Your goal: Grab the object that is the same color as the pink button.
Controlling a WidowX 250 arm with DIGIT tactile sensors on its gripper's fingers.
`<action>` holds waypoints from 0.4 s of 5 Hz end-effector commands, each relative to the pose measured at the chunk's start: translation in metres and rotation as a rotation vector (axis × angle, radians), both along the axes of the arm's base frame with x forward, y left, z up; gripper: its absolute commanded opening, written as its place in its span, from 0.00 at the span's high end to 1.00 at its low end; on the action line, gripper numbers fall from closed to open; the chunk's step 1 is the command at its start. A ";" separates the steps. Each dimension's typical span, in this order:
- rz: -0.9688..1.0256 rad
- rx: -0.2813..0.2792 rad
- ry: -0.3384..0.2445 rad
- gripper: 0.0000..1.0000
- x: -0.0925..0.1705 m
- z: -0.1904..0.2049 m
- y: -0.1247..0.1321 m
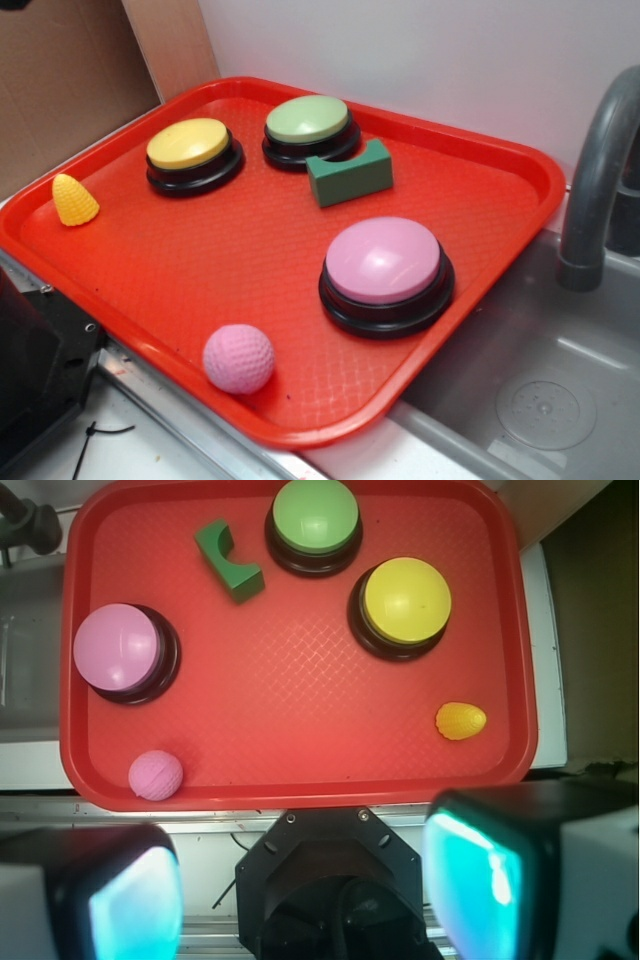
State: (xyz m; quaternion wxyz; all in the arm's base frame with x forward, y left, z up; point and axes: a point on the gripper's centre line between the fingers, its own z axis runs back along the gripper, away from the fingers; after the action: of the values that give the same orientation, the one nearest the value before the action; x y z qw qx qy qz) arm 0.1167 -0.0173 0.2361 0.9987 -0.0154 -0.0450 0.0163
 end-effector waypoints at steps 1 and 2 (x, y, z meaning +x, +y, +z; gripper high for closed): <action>0.000 0.000 0.000 0.00 0.000 0.000 0.000; 0.019 -0.004 -0.049 0.00 0.007 -0.013 -0.020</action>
State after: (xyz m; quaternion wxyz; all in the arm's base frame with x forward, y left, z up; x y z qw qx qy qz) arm 0.1221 -0.0354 0.2187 0.9974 -0.0150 -0.0629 0.0315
